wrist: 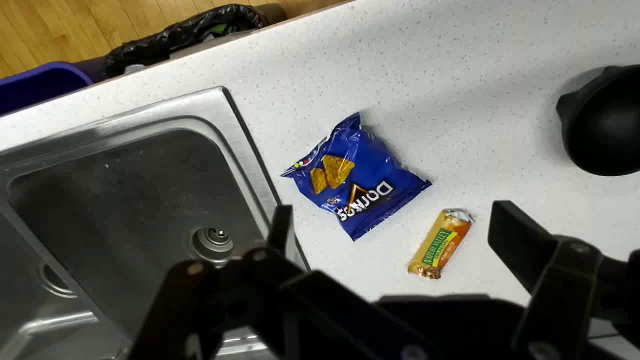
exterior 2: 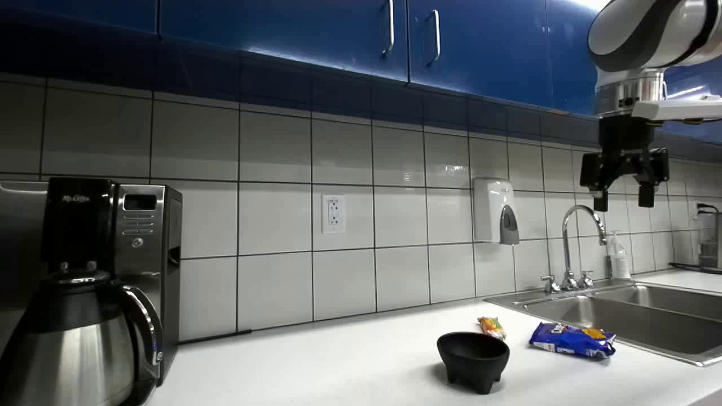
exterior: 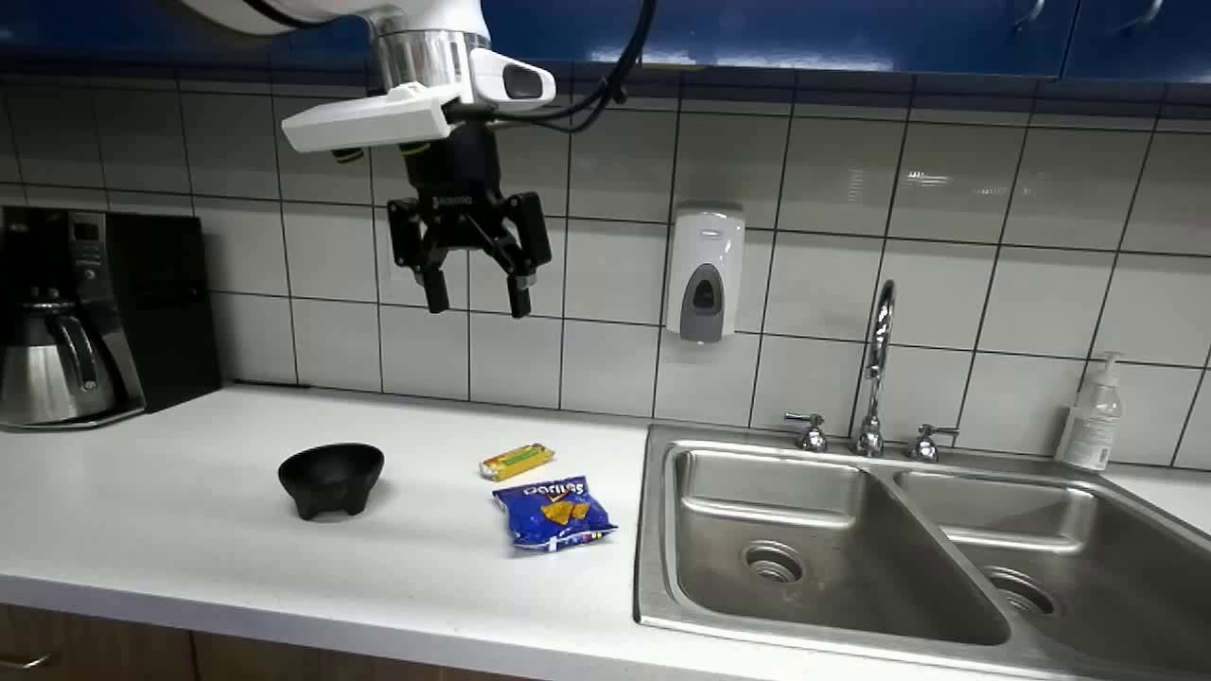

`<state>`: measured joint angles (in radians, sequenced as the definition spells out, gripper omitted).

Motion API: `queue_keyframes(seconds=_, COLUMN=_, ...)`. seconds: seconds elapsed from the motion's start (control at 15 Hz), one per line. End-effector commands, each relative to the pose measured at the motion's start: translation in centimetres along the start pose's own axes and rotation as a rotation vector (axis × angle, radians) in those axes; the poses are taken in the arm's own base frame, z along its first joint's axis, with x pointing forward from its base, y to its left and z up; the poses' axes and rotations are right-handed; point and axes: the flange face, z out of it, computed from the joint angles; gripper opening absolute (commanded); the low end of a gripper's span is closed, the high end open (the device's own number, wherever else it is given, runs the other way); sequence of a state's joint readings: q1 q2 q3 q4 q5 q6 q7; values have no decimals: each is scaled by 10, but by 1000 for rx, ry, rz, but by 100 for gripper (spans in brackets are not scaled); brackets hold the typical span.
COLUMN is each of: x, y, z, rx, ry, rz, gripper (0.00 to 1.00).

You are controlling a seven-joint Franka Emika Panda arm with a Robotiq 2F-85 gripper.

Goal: Put the yellow packet in the black bowl.

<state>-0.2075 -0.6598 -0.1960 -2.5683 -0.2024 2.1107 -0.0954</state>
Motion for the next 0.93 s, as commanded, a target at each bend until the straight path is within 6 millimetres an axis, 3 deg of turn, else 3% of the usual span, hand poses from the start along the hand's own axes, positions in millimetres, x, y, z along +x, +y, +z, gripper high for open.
queue_keyframes(seconds=0.0, x=0, y=0, z=0, rx=0, ry=-2, rz=0, gripper=100)
queue_keyframes(seconds=0.53, x=0, y=0, z=0, rx=0, ry=-2, rz=0, gripper=100)
queue_keyframes(seconds=0.87, x=10, y=-13, z=16, rx=23, ry=30, rz=86, gripper=100)
